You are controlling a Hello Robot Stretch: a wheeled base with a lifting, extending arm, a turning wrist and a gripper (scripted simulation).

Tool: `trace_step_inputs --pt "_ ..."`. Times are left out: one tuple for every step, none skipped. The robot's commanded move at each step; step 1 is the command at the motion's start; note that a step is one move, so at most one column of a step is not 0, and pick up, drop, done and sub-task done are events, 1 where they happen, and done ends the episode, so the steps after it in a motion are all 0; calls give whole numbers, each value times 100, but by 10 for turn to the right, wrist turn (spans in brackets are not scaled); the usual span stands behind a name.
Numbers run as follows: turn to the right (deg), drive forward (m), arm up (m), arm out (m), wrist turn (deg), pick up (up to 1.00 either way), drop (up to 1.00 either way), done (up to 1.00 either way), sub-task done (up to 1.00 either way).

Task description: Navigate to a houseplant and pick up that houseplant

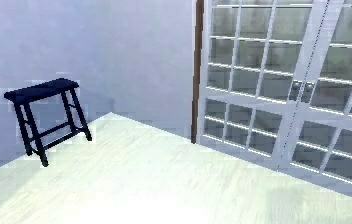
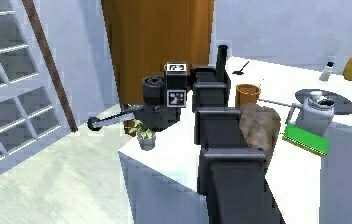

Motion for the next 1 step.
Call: trace_step_inputs --pt "0 0 0 0 270 0 0 0 0"
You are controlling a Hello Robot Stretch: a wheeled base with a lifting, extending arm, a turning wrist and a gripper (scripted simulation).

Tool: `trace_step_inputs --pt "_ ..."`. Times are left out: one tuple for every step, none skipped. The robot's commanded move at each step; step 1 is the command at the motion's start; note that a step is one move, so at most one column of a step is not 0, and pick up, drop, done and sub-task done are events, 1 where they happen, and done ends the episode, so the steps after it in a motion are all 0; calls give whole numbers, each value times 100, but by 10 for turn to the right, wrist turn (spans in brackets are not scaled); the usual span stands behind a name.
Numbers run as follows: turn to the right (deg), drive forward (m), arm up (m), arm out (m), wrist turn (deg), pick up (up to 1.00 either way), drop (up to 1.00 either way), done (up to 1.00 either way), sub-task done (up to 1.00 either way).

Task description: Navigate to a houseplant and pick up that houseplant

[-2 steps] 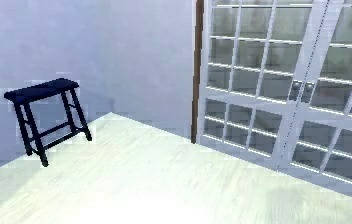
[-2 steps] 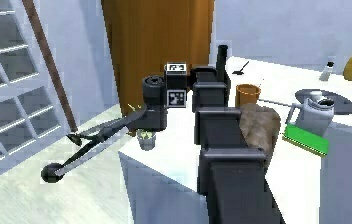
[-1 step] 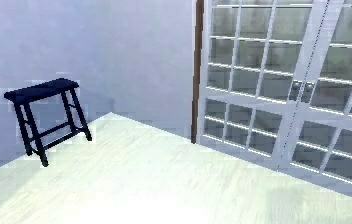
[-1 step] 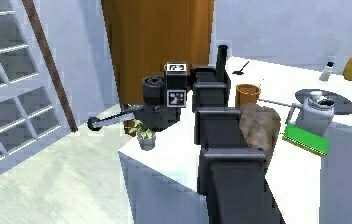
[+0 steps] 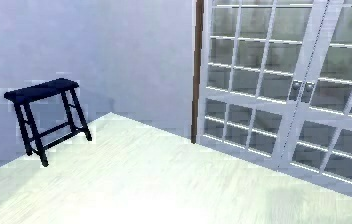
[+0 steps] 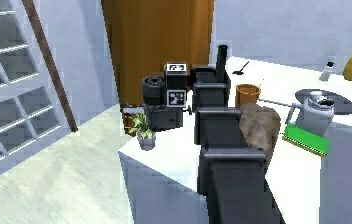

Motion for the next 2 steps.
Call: trace_step_inputs --pt "0 0 -16 0 0 0 0 0 0" --pt "0 0 0 0 0 100 0 0 0"
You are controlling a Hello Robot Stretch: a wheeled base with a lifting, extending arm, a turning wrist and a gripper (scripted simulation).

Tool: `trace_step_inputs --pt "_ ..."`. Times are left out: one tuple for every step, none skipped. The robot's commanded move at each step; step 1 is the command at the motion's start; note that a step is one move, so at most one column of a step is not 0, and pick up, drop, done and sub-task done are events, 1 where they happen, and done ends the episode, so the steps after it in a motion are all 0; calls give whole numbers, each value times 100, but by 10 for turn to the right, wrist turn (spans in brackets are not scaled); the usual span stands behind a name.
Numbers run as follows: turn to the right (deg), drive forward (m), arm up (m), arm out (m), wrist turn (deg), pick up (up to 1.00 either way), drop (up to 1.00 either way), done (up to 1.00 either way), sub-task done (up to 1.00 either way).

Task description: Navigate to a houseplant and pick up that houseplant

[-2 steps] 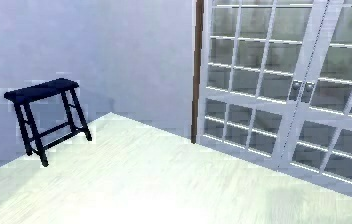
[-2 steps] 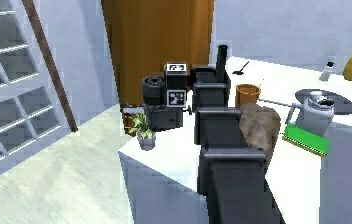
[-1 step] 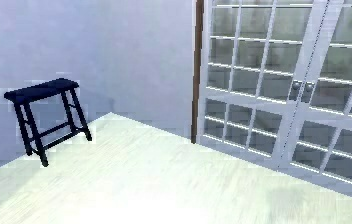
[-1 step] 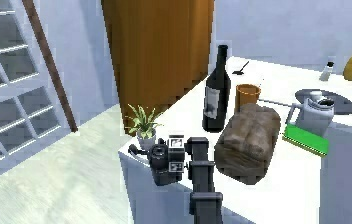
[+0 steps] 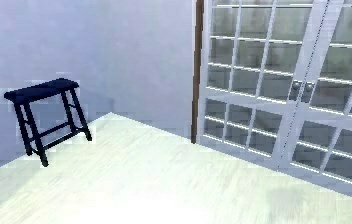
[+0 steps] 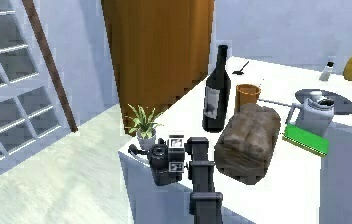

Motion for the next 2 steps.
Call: trace_step_inputs --pt "0 0 10 0 0 0 0 0 0" --pt "0 0 0 0 0 0 0 100 0"
